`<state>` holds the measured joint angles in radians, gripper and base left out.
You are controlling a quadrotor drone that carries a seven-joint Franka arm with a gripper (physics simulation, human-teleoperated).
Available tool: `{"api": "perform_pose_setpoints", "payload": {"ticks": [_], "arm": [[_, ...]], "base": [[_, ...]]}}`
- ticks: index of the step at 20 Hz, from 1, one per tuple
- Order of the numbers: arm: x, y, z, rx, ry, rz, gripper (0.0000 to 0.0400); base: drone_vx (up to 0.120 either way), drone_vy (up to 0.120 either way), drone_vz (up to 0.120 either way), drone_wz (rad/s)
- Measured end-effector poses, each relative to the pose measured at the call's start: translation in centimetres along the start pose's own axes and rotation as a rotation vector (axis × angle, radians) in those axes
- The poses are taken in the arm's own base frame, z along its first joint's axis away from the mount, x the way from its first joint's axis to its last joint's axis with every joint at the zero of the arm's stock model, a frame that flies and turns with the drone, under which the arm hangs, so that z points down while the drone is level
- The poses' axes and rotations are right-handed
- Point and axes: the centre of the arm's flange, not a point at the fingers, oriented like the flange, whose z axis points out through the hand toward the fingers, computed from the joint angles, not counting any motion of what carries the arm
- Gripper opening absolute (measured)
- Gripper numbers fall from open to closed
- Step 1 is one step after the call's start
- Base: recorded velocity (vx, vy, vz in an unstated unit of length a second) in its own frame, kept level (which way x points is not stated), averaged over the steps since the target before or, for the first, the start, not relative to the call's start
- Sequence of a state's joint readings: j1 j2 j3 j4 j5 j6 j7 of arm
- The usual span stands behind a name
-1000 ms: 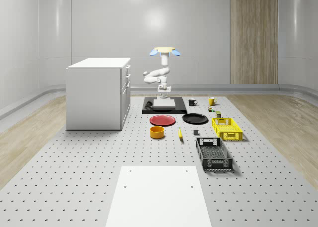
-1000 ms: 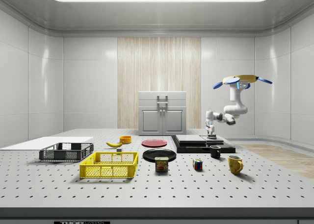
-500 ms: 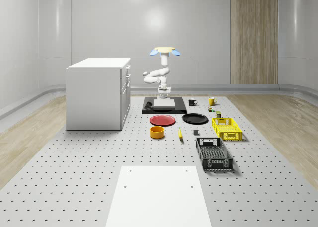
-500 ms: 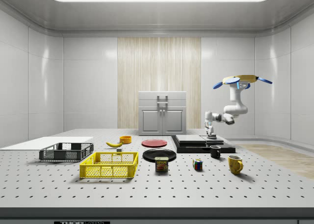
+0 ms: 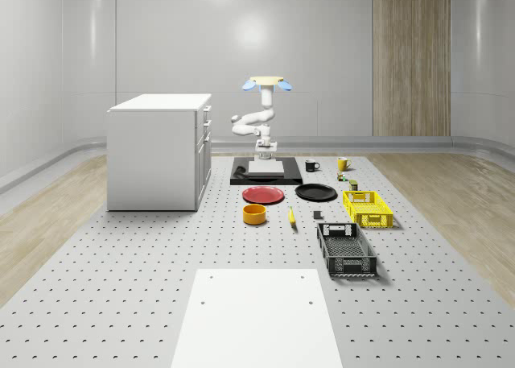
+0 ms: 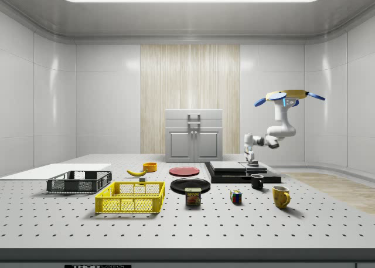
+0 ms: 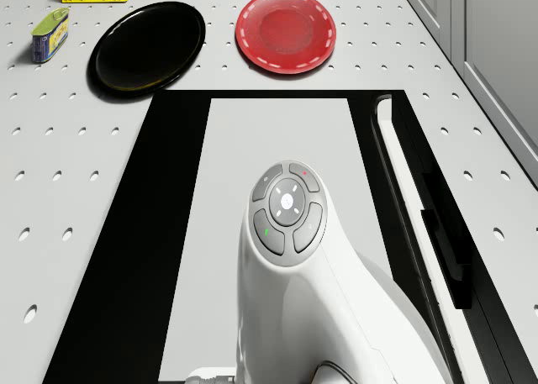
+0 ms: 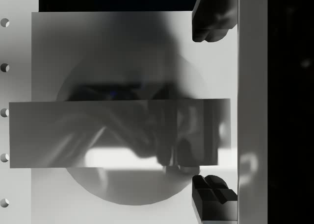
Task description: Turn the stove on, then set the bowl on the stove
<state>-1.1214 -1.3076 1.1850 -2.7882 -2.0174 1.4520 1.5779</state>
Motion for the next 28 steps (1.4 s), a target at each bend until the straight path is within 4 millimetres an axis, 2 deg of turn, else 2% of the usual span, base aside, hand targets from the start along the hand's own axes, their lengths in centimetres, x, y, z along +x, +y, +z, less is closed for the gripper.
{"api": "perform_pose_setpoints", "payload": {"ticks": [11, 12, 28], "arm": [[-0.9, -1.1, 0.0, 0.000, 0.000, 0.000, 0.0400], [-0.3, -0.8, 0.2, 0.004, -0.003, -0.040, 0.0400], [-3.1, -3.3, 0.1, 0.000, 0.000, -0.002, 0.0400]], "base": [[0.000, 0.000, 0.000, 0.000], [0.000, 0.000, 0.000, 0.000], [0.000, 0.000, 0.000, 0.000]]}}
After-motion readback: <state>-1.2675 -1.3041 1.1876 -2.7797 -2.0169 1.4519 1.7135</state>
